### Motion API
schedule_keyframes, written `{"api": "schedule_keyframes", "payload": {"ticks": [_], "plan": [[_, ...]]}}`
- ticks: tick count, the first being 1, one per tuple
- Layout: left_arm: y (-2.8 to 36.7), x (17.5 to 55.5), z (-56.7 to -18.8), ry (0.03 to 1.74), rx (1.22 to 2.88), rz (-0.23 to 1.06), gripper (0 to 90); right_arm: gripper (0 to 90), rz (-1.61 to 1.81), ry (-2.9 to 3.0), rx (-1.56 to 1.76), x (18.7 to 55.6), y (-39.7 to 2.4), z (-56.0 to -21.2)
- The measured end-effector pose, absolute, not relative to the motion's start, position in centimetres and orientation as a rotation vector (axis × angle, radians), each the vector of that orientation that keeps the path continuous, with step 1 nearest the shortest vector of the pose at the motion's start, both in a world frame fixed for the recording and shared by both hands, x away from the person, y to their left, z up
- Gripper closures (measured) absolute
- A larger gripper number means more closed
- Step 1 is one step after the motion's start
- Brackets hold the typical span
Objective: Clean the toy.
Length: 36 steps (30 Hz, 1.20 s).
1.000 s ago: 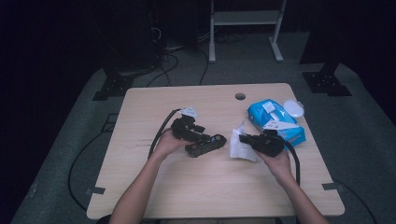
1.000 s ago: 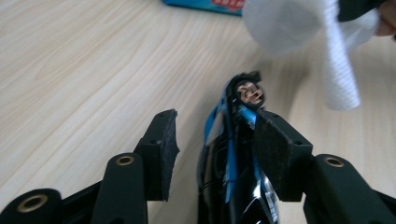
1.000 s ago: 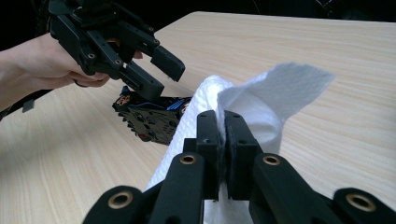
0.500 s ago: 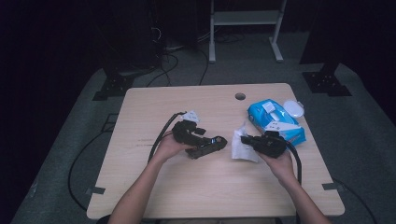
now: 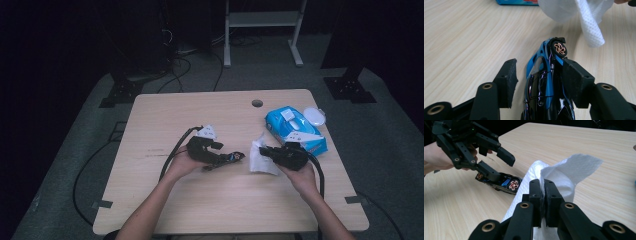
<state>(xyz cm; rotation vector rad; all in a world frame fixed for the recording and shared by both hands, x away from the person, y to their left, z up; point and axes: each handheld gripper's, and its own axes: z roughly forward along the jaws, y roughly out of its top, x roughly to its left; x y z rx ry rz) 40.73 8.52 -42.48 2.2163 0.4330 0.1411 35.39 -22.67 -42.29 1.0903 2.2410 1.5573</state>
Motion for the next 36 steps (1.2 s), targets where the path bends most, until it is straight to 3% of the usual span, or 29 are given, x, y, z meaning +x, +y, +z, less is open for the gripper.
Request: {"api": "schedule_keyframes", "payload": {"ticks": [17, 32, 36], "plan": [[7.6, 38.8, -43.7, 0.421, 2.243, 0.178, 37.6, 83.6, 1.478, 2.291, 1.088, 35.0, -23.5, -42.9], [6.5, 38.4, -44.7, 0.41, 2.271, 0.165, 37.7, 83.6, 1.321, 2.37, 1.096, 33.6, -25.7, -44.8], [6.8, 38.5, -44.2, 0.406, 2.245, 0.167, 36.4, 77.7, 1.277, 2.389, 1.119, 33.5, -26.4, -45.4]]}}
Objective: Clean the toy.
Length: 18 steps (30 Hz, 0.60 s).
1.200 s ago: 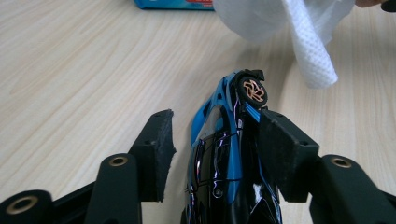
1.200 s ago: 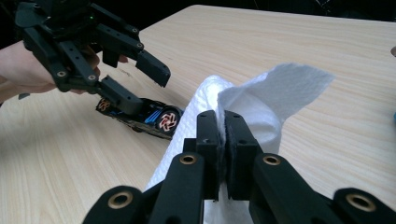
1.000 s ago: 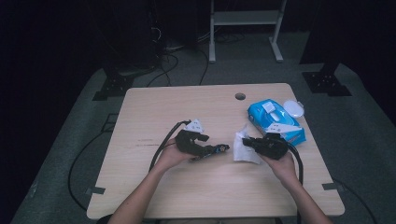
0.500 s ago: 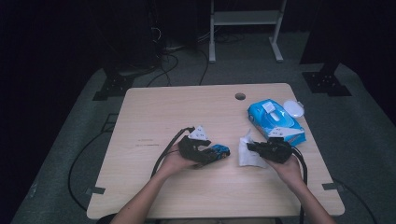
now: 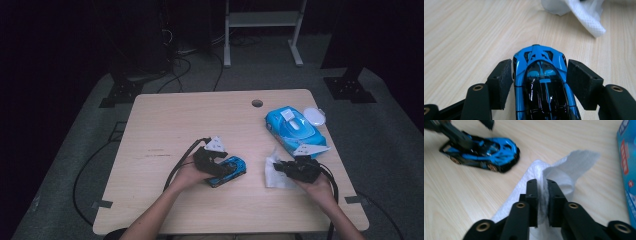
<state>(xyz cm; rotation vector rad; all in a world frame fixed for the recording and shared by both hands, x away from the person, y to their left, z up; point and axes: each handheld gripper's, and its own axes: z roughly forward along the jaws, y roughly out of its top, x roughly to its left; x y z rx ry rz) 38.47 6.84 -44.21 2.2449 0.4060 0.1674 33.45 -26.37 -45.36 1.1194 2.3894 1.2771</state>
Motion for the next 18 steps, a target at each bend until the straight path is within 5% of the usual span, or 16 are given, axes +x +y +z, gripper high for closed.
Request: {"api": "schedule_keyframes", "payload": {"ticks": [8, 18], "plan": [[7.2, 38.6, -44.2, 0.428, 2.244, 0.195, 28.5, 48.5, 1.259, 2.373, 1.158, 34.1, -27.4, -45.8], [8.0, 38.6, -43.4, 0.428, 2.218, 0.224, 25.2, 43.5, 1.389, 2.298, 1.157, 33.6, -29.3, -44.4]]}}
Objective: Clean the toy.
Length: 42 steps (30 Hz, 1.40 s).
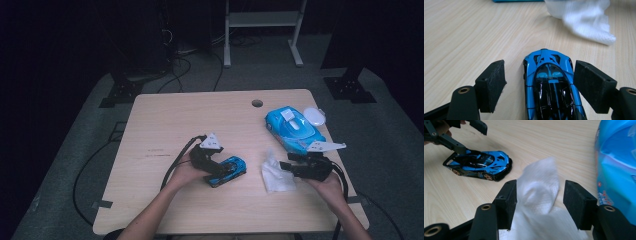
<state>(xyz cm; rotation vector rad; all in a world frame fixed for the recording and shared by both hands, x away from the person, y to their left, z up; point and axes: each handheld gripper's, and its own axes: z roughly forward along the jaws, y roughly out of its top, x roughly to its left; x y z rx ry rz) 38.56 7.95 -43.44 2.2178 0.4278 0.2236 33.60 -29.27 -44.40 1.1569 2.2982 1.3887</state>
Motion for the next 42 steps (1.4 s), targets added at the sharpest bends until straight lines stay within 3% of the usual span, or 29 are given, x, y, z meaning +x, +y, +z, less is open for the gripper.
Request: {"api": "schedule_keyframes", "payload": {"ticks": [42], "plan": [[15.0, 37.0, -42.9, 0.569, 2.147, 0.299, 20.5, 40.8, 1.377, 2.262, 1.18, 31.9, -31.6, -44.5]]}}
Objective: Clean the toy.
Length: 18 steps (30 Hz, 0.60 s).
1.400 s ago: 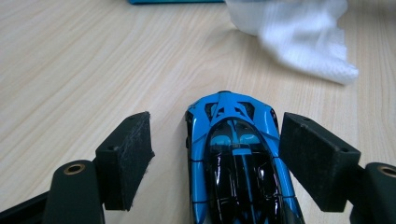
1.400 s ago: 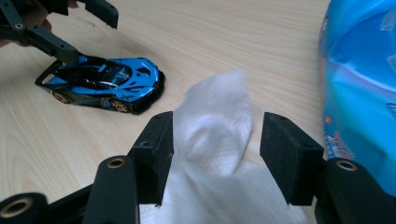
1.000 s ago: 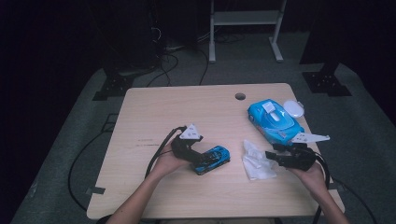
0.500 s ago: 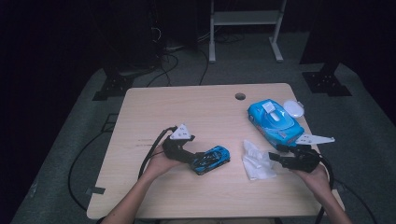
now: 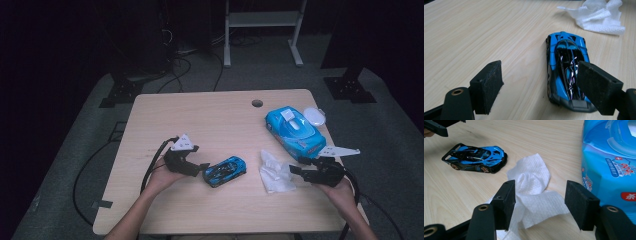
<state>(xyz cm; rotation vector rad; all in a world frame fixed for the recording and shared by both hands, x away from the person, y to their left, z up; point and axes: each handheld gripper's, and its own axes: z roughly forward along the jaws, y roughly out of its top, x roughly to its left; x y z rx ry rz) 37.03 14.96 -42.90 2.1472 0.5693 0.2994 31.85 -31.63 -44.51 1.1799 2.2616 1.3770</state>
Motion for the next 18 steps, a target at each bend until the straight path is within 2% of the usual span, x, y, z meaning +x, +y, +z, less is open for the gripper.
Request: {"api": "schedule_keyframes", "payload": {"ticks": [18], "plan": [[17.6, 35.9, -43.2, 0.635, 2.121, 0.33, 19.5, 40.3, 1.373, 2.251, 1.198, 31.4, -32.2, -44.8]]}}
